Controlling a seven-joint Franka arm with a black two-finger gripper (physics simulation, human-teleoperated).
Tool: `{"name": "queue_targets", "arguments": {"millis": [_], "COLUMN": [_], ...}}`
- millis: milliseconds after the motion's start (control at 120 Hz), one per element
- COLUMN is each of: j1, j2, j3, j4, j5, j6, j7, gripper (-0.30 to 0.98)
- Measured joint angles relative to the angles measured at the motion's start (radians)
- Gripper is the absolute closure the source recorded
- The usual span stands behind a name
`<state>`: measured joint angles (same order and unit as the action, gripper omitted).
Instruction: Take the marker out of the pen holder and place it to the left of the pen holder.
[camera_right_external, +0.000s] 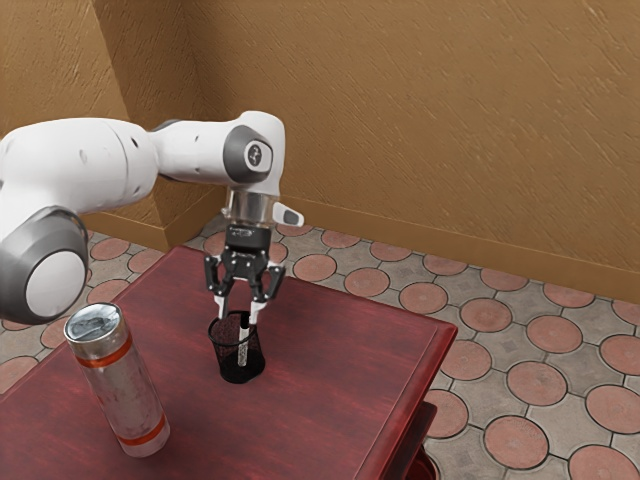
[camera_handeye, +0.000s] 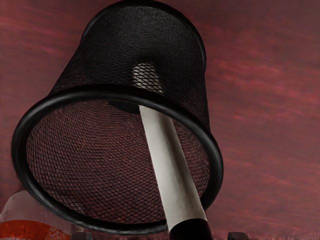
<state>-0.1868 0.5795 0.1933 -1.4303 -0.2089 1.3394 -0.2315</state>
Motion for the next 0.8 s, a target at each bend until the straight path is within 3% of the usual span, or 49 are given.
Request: {"name": "queue_targets", "arguments": {"millis": [475, 800], "j1": [0.014, 0.005], "j2": [0.014, -0.035], "j3": [-0.001, -0.017], "j4": [0.006, 0.046], "j5": [0.002, 0.009], "j6": [-0.091, -0.132], "j7": [-0.045, -0.056], "gripper": [0.69, 0.77]}}
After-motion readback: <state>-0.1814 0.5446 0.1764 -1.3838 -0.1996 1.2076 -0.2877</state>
